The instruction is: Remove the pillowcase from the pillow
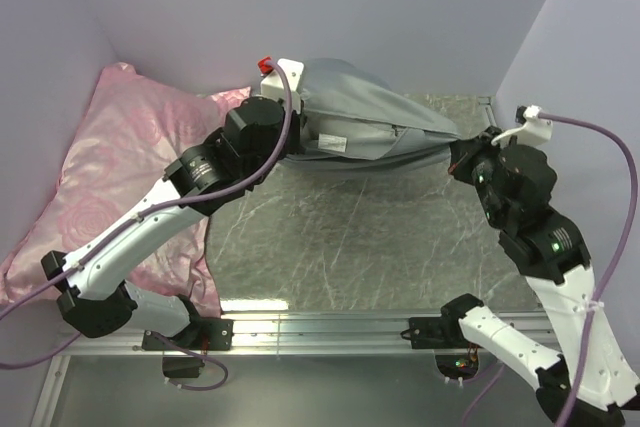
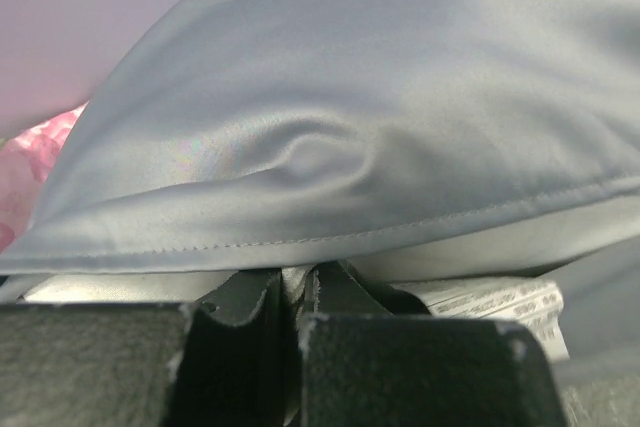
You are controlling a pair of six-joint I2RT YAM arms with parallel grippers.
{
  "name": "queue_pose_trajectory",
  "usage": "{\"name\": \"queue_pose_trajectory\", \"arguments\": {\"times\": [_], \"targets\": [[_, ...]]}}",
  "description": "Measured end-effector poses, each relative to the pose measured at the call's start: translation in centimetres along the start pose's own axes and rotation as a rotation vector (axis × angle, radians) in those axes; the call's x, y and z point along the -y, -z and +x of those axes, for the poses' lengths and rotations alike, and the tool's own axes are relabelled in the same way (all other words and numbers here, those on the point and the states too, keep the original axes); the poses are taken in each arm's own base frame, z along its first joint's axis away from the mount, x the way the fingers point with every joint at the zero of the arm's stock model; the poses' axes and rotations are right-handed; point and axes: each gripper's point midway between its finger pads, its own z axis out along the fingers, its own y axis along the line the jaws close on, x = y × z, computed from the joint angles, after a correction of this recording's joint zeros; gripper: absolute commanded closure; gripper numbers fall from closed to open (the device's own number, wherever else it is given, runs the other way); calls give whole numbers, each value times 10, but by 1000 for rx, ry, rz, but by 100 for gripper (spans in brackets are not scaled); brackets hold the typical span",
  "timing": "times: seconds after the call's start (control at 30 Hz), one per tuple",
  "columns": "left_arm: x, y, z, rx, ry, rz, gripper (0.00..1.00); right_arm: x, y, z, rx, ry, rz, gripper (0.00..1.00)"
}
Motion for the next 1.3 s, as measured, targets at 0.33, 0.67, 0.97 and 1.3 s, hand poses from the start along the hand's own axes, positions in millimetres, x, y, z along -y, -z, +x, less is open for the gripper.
{"name": "queue_pose_trajectory", "arguments": {"times": [0.33,0.67,0.97,1.3], "targets": [[-1,28,8,-21,50,78,100,45,-86,36,-154,-57,148,100],[6,38,30,-77,58,155,100,38,-147,126,-403,-157,1,93],[5,51,63,-145,73,215,100,41,-151,190,-559,-125,-1,42],[-10,76,122,-219,149,229,99,17,-94,87,-239,-64,-91,31]]}}
